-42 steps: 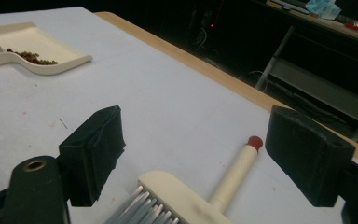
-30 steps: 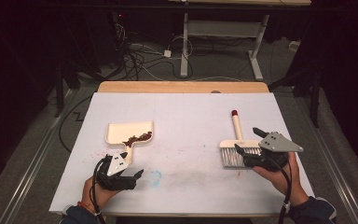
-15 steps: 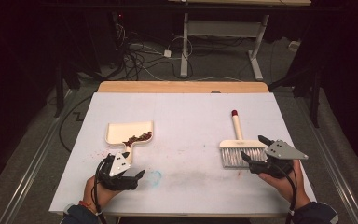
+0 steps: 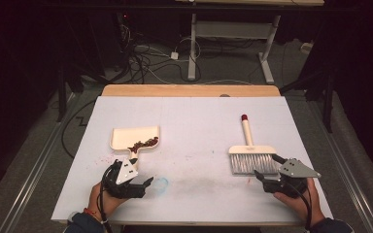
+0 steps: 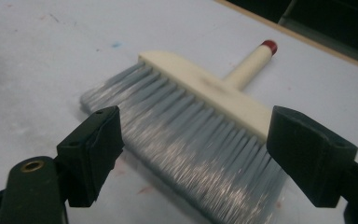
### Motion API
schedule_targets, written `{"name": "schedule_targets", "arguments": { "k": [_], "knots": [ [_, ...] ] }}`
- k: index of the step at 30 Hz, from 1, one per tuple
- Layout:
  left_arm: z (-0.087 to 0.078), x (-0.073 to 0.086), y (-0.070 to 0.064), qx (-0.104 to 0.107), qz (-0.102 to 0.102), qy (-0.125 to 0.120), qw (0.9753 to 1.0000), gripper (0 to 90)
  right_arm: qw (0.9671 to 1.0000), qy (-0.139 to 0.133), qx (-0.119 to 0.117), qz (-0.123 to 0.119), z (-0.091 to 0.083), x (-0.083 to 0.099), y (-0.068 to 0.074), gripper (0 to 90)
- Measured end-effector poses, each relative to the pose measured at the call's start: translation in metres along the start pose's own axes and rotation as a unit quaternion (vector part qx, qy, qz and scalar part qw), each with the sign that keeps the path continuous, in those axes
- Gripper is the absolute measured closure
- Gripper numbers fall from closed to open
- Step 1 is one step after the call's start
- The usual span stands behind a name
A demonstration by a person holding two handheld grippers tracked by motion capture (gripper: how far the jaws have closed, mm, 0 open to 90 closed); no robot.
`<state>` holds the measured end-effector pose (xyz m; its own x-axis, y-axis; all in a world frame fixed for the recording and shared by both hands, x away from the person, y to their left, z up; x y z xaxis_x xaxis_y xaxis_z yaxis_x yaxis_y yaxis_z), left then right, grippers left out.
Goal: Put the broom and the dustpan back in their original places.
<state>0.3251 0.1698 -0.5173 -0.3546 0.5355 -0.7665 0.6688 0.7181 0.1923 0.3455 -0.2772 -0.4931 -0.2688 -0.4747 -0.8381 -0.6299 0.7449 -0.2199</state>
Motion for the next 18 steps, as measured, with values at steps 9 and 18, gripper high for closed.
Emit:
{"name": "schedule_targets", "arguments": {
  "k": [9, 18],
  "knots": [
    [-0.0005, -0.0001, -0.0001, -0.001, 0.011, -0.002, 0.9999, 16.9, 0.9999, 0.005, -0.002, -0.012, -0.0023, 0.0015, 0.0036, 17.3],
    [0.0000, 0.0009, 0.0008, 0.003, 0.005, 0.000, 1.0000, 16.9, 0.9999, 0.004, -0.002, -0.012, -0.0039, -0.0024, 0.0050, 17.3]
  ]
}}
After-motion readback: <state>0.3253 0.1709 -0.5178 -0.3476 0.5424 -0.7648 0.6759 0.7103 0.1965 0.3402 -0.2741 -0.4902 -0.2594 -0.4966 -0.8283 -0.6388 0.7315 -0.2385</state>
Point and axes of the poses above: each handheld gripper's, and its own axes: z roughly forward along the jaws, x roughly out of its underside, y roughly to its left, the point moved 5 cm from there along z, roughly forward along the jaws, and after that the axes turned 3 degrees about -x, right-handed, at the moved point
